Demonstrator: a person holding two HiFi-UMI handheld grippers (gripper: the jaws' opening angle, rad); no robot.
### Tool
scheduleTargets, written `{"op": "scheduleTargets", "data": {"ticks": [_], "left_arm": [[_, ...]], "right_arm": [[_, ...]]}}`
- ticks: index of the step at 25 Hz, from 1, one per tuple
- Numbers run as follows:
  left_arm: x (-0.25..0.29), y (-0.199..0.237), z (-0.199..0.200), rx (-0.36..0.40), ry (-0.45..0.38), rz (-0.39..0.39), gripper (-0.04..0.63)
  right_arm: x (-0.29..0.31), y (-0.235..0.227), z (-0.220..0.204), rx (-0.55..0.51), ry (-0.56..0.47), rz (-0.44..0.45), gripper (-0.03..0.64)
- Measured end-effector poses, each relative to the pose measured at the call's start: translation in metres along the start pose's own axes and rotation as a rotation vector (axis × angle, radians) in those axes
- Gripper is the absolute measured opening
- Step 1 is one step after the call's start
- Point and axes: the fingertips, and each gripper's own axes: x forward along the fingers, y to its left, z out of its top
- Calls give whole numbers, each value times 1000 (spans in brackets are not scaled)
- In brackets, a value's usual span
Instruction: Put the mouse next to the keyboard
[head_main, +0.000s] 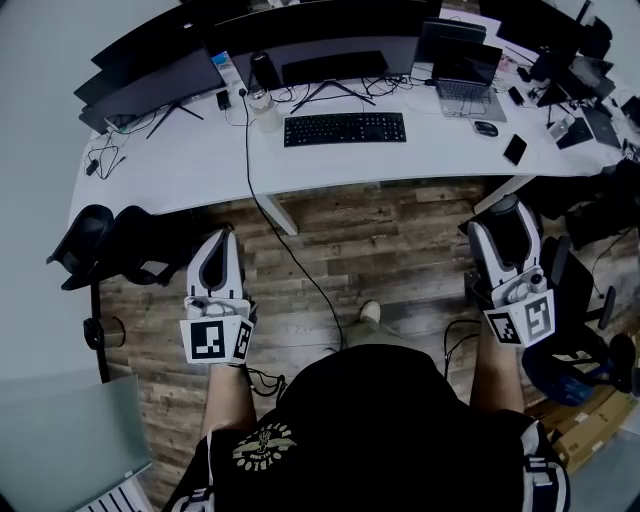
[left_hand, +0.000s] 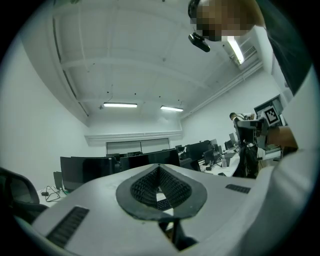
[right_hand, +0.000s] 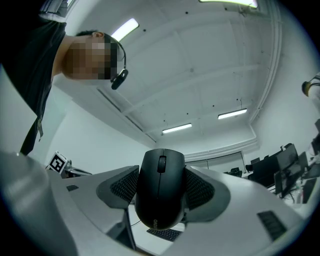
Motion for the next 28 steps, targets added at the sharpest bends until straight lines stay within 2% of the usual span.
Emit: {"op": "scheduleTargets", "data": {"ticks": [9, 18, 28], "left_arm": [[50, -10, 14, 0, -28, -1, 2], [73, -10, 20, 8, -46, 65, 2], [86, -8, 4, 2, -2, 76, 2]], "right_arm": [[20, -45, 2, -4, -5, -12, 287], [40, -75, -1, 8, -27, 36, 287], [58, -93, -23, 55, 1, 38, 287]]}}
